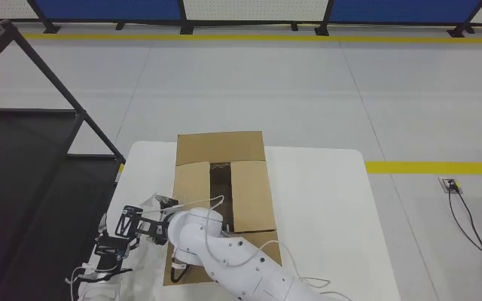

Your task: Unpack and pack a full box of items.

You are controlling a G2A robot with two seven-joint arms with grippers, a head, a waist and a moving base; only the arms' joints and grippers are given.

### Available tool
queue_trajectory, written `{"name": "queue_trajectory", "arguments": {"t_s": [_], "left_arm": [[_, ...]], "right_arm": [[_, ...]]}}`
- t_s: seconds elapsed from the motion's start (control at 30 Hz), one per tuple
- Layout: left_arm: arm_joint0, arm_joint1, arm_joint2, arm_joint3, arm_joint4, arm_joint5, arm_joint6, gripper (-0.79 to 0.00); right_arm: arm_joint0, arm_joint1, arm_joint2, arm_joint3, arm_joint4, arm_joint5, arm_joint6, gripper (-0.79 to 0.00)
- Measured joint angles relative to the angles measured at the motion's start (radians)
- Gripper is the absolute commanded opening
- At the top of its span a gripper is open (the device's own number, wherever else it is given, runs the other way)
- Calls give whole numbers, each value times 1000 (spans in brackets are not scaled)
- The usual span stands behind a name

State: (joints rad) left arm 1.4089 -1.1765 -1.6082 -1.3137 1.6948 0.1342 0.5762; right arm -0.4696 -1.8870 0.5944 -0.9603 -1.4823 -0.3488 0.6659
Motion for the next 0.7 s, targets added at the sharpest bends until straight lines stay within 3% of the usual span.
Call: {"name": "queue_trajectory", "arguments": {"t_s": [0.23, 0.33, 0.4, 0.7], "left_arm": [[-33, 6, -6, 28, 55, -20, 12, -354], [-42, 12, -8, 48, 103, -62, 24, -240], [-52, 17, -10, 63, 133, -85, 21, -271], [-105, 20, 0, 89, 142, -132, 10, -249]], "right_arm": [[-13, 2, 23, -11, 4, -34, 3, 0], [-19, 3, 31, -17, 0, -40, 7, 0], [-23, 4, 37, -21, -2, -44, 8, 0], [-38, 6, 57, -35, -16, -64, 13, 0]]}}
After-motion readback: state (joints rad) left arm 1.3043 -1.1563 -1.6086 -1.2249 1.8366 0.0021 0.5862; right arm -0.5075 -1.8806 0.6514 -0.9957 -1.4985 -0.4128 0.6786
